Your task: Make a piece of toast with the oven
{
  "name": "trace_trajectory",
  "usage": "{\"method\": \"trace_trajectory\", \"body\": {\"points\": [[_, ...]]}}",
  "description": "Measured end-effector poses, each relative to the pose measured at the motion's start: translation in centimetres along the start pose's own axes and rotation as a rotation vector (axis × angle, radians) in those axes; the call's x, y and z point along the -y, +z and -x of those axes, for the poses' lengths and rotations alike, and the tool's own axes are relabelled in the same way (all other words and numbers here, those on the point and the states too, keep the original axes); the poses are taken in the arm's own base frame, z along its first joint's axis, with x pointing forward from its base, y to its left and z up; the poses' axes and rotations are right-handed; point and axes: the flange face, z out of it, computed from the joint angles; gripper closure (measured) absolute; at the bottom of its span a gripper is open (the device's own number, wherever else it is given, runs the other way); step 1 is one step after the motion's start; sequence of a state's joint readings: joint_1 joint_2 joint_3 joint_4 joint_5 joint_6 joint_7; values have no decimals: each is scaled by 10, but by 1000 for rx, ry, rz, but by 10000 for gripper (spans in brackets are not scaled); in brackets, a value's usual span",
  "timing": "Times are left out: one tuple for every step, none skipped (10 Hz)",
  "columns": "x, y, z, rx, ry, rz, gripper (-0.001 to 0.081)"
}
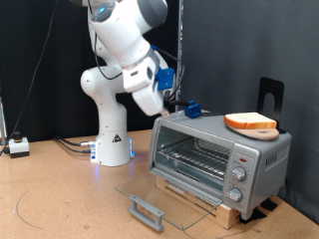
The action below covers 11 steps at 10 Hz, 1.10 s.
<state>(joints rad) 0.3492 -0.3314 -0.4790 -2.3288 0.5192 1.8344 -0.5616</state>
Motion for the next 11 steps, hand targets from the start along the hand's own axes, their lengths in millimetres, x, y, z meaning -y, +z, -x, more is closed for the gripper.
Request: {"method": "trace_trajectory", "body": {"points": [[13, 0, 1, 23, -116, 28, -3], [27, 0, 0, 34, -206, 104, -3], [44, 3, 3, 73, -269, 163, -3], [51, 2, 6, 106, -305, 201, -3], [50, 3, 6, 95, -291, 185, -3], [52, 2, 1, 53, -332, 208, -3], [62, 3, -2, -15, -414, 261, -3], [78, 4, -1, -78, -504, 306, -3], [92, 6, 5, -100, -566, 309, -3], [105, 7, 13, -94, -591, 281, -3], [116, 7, 22, -69, -591, 249, -3]]}}
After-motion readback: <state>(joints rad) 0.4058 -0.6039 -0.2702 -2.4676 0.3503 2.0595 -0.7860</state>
